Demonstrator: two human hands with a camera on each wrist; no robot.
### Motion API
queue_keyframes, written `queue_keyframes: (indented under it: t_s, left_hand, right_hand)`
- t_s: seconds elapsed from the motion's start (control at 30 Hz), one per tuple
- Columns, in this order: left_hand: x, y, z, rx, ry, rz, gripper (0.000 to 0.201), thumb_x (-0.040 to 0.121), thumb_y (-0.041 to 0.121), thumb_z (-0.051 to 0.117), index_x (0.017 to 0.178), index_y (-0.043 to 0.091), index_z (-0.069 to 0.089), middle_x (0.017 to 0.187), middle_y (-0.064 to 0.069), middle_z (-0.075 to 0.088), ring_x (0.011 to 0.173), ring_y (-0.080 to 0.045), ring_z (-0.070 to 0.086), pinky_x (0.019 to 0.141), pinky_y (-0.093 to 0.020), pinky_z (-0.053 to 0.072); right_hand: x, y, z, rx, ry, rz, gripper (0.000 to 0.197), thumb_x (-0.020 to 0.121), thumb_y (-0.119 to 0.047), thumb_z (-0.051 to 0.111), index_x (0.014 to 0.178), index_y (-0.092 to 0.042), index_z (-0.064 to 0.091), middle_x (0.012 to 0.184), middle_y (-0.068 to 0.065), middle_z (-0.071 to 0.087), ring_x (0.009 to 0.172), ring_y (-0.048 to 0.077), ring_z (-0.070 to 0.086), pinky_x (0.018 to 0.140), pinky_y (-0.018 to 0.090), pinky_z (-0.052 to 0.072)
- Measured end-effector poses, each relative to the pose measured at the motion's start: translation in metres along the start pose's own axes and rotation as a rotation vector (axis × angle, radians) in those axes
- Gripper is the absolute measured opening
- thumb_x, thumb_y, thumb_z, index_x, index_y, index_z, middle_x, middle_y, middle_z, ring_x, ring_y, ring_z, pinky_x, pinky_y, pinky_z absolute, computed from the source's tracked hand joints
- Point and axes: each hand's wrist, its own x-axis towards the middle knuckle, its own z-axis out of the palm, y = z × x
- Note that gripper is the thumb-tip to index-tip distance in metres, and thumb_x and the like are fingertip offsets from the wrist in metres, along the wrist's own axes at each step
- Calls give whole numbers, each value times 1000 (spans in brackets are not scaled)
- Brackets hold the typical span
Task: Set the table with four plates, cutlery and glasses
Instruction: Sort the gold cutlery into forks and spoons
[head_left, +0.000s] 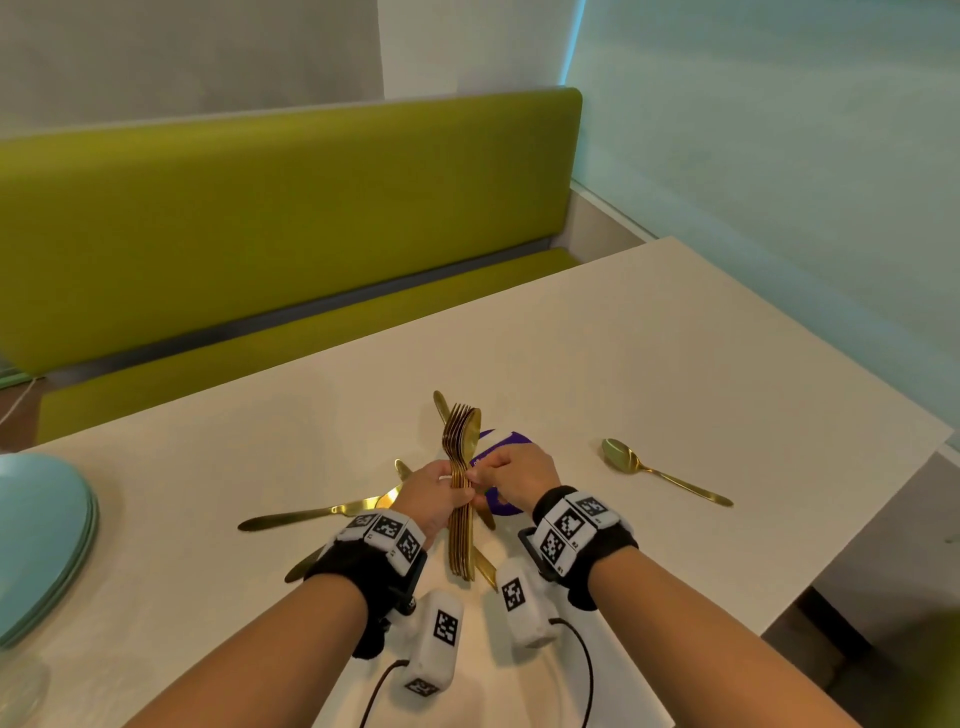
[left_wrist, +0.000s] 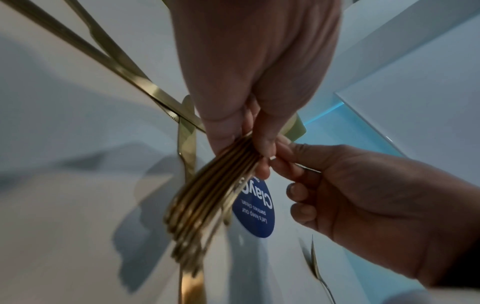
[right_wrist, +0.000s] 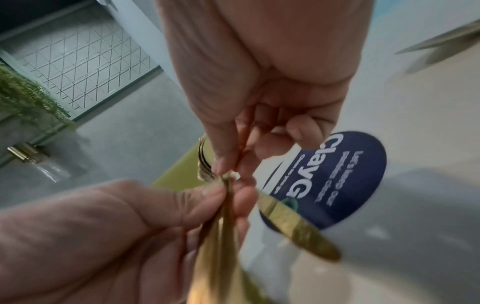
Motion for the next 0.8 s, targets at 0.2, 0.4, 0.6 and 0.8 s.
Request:
queue_keyframes:
  t_s: [0.2,0.4,0.6,0.8]
  left_hand:
    - [4,1,4,-65,1,-24,20,89,-3,54,107,4,57,89,-8,66,78,-17,64,95,-41,52]
    - [10,0,11,-37,18,-46,19,91,3,54,109,6,58,92,-8,66,85,-19,64,96,-42,52]
    - [16,0,19,-2,0,-64,14,92,4,53,105,7,58,87,-5,65,79,-16,63,89,-39,55]
    - [15,-1,24,12,12,-78,12,88,10,62,99,10,59,90,-11,66,79,-19,65,75,-34,57]
  right_hand:
    - [18,31,-44,-133,238,111,39,89,-30,62,122,-11,58,128,6,59,117,23,56,98,32,45]
    - [35,93,-89,-304,440,385,29,93,-20,50,111,1,58,121,19,58,110,35,56,89,38,47]
    - [30,130,-100,-509,421,461,31,94,-12,40,116,-6,61,121,14,57,114,31,54,95,38,47]
    - [31,136,-95,-569,417,393,35,92,-5,37,113,-14,64,115,10,61,109,28,57,92,38,50]
